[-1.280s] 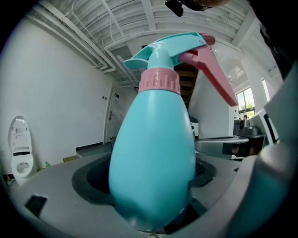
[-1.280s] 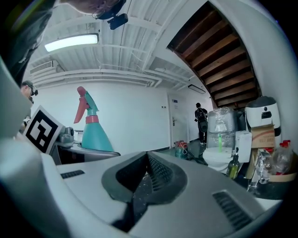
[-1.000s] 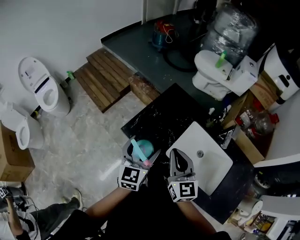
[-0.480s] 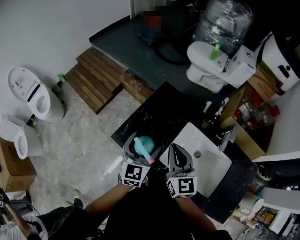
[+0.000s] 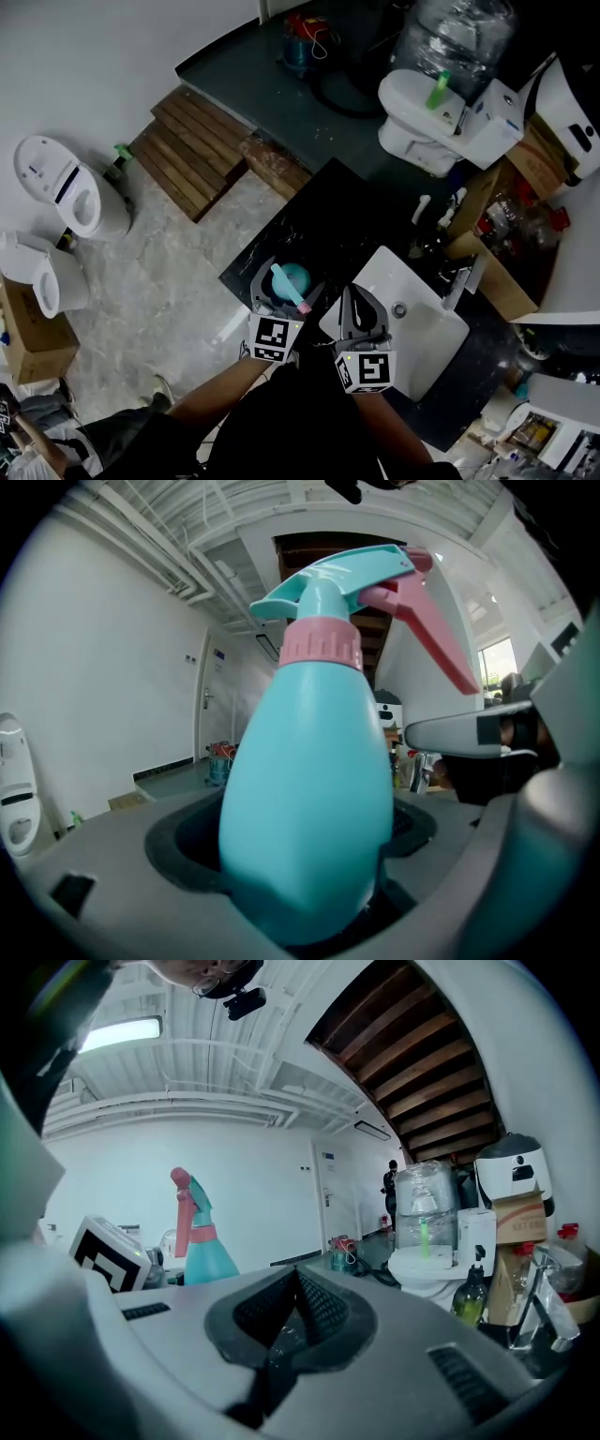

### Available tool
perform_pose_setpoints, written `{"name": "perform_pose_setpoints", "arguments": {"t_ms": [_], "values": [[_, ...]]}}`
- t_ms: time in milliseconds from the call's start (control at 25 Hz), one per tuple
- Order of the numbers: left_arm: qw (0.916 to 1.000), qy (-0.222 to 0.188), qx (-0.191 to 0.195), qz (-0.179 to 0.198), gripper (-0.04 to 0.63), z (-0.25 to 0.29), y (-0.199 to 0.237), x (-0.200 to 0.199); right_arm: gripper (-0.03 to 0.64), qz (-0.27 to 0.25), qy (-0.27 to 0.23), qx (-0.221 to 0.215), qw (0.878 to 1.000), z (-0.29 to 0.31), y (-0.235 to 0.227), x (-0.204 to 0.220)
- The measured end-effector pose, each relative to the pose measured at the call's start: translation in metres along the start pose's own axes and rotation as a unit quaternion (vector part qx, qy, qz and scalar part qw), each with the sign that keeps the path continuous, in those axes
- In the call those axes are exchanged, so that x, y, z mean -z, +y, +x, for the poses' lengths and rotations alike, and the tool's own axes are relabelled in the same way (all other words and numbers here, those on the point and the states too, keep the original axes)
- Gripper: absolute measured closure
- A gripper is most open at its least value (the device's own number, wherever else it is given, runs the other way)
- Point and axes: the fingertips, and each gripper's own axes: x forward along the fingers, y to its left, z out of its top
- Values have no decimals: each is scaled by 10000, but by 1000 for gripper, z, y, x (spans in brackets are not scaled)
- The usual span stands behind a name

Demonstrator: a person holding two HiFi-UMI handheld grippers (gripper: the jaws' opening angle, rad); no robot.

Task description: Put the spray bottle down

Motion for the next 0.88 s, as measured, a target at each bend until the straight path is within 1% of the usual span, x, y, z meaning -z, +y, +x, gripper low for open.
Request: {"name": "perform_pose_setpoints", "arguments": {"t_ms": [160,360,440,680,880], "values": [[9997,223,-49,-24,149,15,2,21,607,41,81,45,9999,8,-5,7],[9986,514,75,-58,149,32,0,44,607,-67,135,23,9999,19,-11,17],[9983,574,83,-13,149,38,0,51,607,-121,204,43,9997,22,-16,25],[9972,731,141,111,149,54,0,74,607,7,581,84,9983,26,-26,55],[9962,855,163,62,149,60,-3,89,607,-65,696,-17,9975,28,-25,67]]}}
